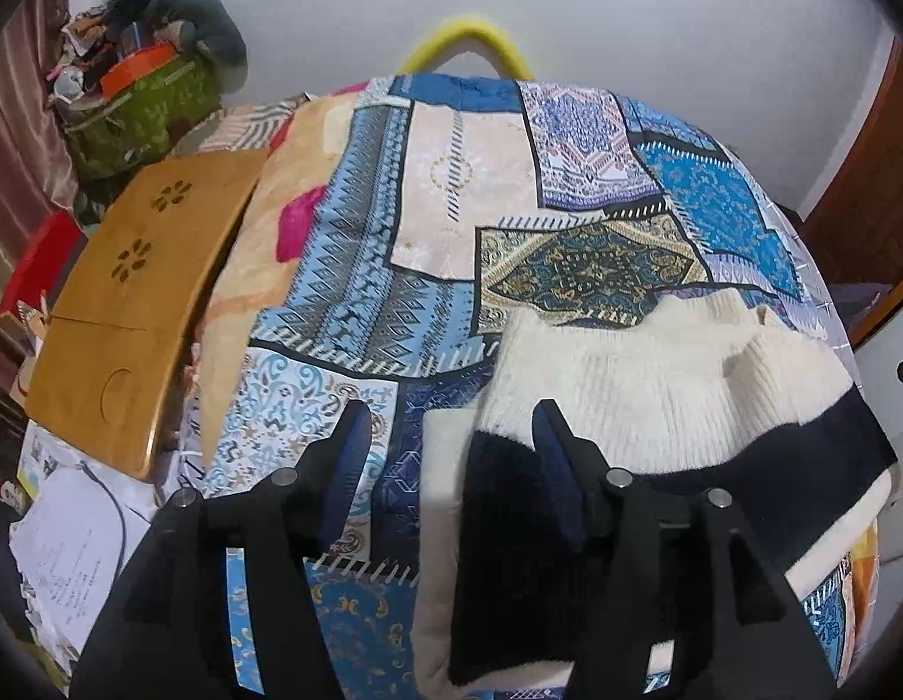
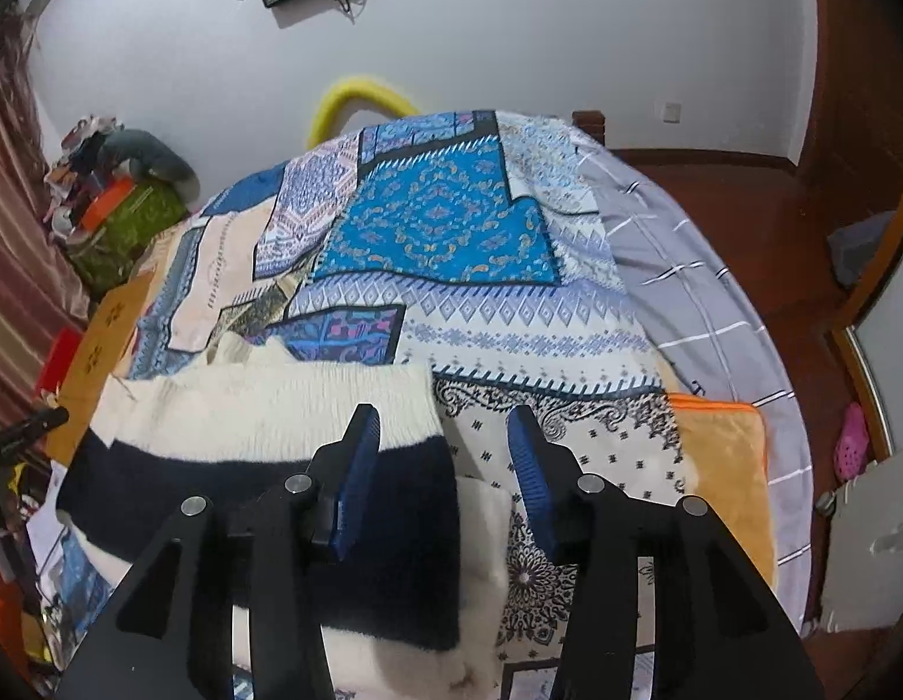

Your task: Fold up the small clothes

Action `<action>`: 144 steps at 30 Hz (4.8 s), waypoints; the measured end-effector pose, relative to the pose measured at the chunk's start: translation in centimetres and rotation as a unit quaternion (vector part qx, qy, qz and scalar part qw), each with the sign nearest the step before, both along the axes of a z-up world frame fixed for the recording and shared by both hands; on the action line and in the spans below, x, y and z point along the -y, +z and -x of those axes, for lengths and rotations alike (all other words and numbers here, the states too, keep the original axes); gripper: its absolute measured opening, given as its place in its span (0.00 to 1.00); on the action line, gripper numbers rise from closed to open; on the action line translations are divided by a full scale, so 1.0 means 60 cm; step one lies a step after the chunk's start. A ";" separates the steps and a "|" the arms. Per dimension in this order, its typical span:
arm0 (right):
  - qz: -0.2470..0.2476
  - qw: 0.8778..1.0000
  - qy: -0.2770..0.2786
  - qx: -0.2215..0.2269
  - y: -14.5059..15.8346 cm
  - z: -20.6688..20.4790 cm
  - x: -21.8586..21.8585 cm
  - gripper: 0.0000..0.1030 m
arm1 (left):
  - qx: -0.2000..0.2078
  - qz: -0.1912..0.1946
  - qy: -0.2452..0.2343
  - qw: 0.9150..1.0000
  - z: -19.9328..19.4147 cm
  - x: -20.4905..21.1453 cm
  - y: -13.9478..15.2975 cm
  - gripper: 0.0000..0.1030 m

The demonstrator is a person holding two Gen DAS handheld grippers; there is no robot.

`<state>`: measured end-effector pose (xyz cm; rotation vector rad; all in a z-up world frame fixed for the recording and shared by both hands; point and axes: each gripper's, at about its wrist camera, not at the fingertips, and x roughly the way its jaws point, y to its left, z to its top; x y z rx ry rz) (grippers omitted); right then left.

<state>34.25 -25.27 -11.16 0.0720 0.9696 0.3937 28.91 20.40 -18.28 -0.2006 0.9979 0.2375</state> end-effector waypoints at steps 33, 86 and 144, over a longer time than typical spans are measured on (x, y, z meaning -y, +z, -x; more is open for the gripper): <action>0.008 0.994 0.048 -0.095 -0.118 -0.077 -0.073 0.08 | -0.018 -0.003 -0.050 0.999 -0.089 0.039 -0.050 0.10; 0.087 0.994 0.064 0.011 -0.041 0.018 -0.110 0.45 | -0.005 -0.055 -0.009 0.998 -0.005 -0.001 -0.006 0.55; 0.062 0.985 0.156 -0.027 -0.093 0.151 -0.240 0.91 | -0.001 0.326 0.140 0.935 0.119 0.008 -0.118 0.64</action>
